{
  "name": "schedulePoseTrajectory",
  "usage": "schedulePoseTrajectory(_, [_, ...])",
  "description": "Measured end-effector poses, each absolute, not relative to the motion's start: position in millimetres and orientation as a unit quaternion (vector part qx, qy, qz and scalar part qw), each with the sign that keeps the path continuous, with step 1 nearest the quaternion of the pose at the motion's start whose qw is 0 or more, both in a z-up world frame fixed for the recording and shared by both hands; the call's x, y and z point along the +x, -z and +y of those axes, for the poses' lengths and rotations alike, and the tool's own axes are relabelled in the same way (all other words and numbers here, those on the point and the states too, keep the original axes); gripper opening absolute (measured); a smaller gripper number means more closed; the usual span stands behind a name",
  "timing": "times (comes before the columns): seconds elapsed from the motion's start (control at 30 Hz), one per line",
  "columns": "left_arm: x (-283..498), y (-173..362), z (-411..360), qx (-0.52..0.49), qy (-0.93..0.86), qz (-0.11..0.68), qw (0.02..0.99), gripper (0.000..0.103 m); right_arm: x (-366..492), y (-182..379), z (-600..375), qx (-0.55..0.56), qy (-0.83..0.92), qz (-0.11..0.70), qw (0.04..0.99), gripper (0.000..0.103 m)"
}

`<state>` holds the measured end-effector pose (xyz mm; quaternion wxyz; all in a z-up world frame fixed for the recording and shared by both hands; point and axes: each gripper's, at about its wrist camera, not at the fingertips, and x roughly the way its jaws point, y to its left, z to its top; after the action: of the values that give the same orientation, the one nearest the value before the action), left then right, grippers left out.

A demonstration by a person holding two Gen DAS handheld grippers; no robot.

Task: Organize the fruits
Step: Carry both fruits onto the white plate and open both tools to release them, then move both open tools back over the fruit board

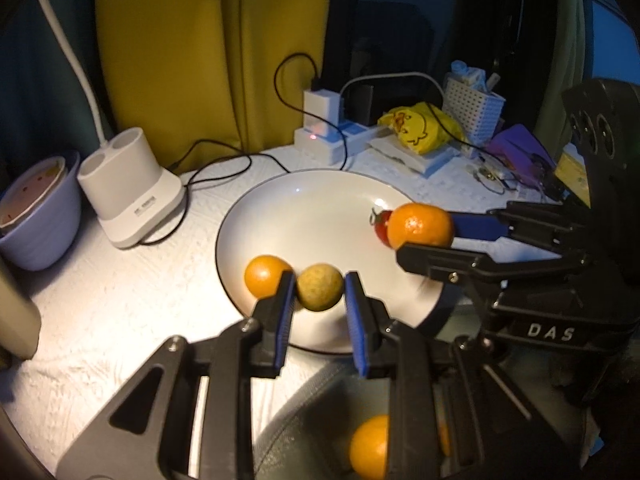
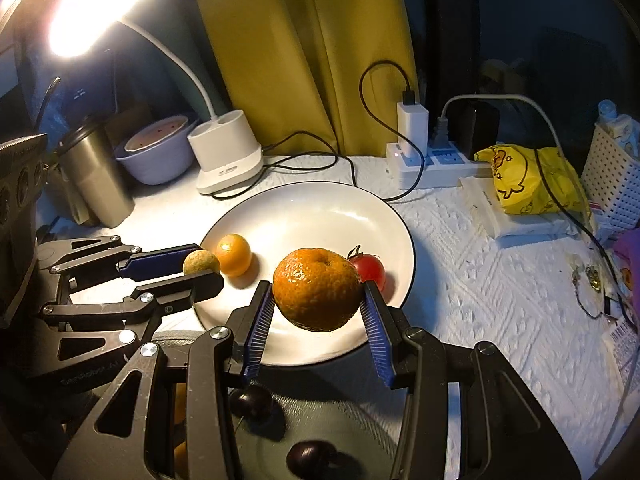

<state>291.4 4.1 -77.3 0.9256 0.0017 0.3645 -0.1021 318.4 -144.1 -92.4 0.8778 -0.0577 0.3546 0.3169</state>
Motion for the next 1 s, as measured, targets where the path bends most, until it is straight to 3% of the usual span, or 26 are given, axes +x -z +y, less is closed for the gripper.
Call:
schedulePoseTrajectory(0.6, [288, 75, 15, -0.03, 0.086, 0.368, 0.925, 0.029, 321, 98, -141, -0.049, -0.313, 0.36, 0.878, 0.047])
schedulePoseTrajectory(0.8, [270, 65, 16, -0.04, 0.085, 0.356, 0.93, 0.042, 307, 89, -146, -0.046, -0.313, 0.352, 0.881, 0.047])
schedulePoseTrajectory(1.0, [252, 56, 18, -0.046, 0.079, 0.344, 0.934, 0.043, 290, 81, -151, -0.048, -0.312, 0.345, 0.884, 0.047])
